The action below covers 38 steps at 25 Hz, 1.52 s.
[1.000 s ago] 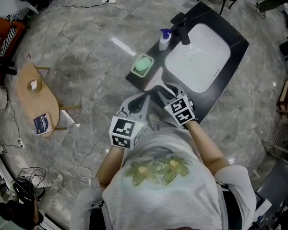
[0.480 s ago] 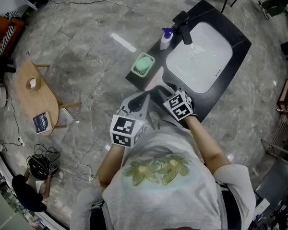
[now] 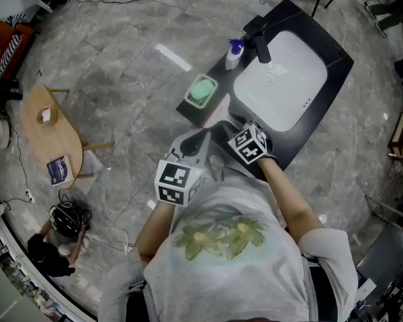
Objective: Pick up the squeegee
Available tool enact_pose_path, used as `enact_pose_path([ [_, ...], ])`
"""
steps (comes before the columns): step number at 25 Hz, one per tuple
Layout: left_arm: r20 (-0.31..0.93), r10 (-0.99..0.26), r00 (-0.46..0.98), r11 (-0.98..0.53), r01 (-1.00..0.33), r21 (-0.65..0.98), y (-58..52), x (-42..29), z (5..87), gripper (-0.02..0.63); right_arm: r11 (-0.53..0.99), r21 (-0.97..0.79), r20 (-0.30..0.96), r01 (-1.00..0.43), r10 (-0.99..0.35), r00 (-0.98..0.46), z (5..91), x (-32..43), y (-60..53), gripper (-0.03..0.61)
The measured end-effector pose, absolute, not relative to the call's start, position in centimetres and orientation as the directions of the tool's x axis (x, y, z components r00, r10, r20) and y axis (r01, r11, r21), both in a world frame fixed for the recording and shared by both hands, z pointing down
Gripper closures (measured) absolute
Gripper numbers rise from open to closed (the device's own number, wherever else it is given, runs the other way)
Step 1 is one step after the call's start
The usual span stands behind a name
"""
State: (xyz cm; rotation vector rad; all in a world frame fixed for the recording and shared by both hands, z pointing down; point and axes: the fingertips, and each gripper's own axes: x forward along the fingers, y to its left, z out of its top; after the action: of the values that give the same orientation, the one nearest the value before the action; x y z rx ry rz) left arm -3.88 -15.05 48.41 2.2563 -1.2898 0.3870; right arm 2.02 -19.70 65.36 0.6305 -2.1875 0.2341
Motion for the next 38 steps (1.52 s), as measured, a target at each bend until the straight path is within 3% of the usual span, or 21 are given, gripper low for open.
enact_pose_path([
  [38, 0.475, -0.714, 0.514, -0.435, -0.858, 0.274, -14.5, -4.1, 48.0, 0.604, 0.842, 0.052, 0.767, -0.537, -0.378, -0.518, 64.6, 2.0, -19.9, 0.472],
])
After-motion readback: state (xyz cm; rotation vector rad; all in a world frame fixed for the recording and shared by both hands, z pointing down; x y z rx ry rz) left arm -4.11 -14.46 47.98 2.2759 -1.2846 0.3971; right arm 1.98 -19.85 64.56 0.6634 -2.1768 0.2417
